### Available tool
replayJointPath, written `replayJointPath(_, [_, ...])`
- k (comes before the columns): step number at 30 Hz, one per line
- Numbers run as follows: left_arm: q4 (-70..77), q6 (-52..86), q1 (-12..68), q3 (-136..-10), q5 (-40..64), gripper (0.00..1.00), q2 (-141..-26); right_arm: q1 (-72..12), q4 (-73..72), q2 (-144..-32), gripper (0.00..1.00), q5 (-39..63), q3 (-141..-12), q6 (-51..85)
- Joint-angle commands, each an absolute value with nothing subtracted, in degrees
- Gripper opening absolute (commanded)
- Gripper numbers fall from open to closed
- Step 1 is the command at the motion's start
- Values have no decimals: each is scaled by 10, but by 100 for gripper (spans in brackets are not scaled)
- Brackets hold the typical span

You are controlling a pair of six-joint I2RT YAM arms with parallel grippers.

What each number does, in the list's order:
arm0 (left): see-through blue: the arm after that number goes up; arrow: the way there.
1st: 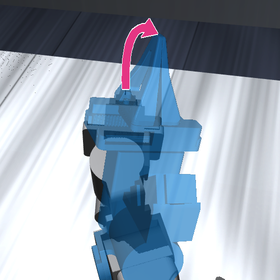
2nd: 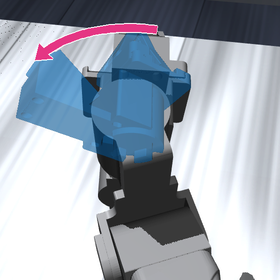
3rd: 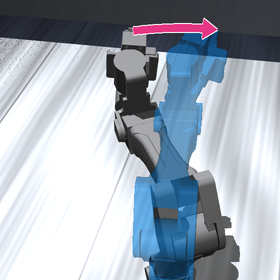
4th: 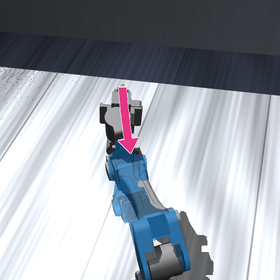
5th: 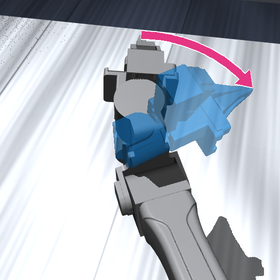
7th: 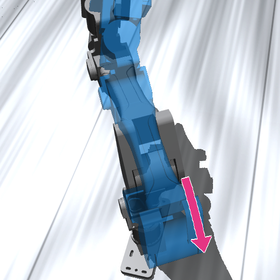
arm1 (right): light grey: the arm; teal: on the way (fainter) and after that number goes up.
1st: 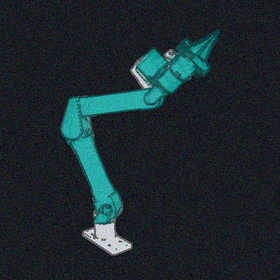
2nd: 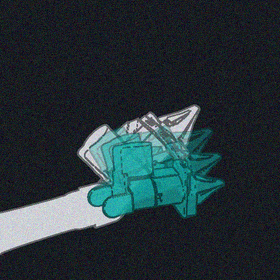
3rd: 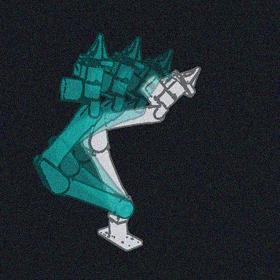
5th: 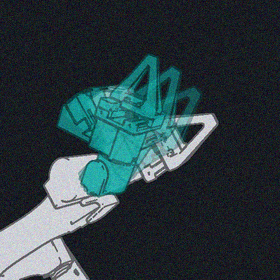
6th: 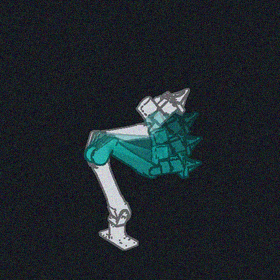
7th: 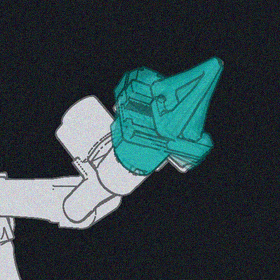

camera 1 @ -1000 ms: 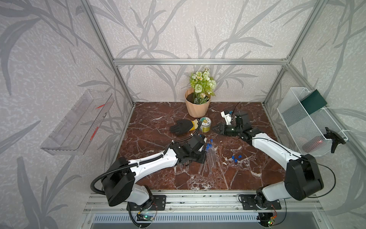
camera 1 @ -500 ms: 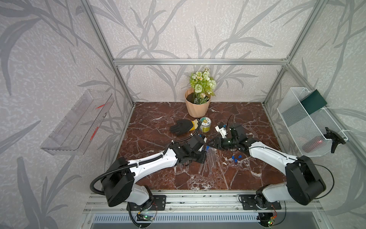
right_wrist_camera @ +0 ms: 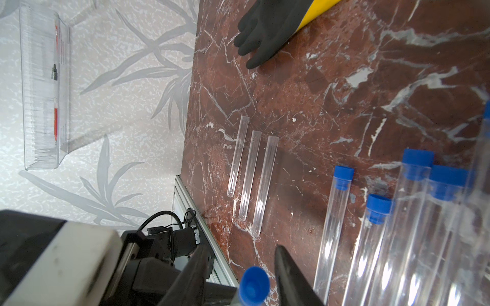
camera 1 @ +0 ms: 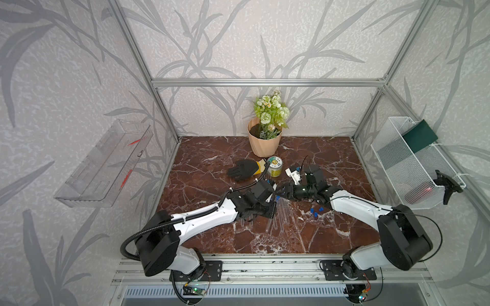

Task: Remove stoppers from test tubes
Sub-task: Open the stopper on the test tube.

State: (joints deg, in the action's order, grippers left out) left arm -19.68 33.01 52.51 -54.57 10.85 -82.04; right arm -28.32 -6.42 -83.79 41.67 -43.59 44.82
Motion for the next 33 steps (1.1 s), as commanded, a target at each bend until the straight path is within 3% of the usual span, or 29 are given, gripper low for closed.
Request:
replayJointPath(1, [-193, 326, 526, -538, 107, 0, -800, -289, -89, -845, 41, 422, -429, 456])
replayJointPath(19, [-189, 330, 526, -538, 107, 0, -803, -293, -111, -854, 29, 431, -423, 472])
replayJointPath(33, [-186, 330, 526, -537, 104, 0, -802, -294, -110, -856, 27, 429, -419, 472])
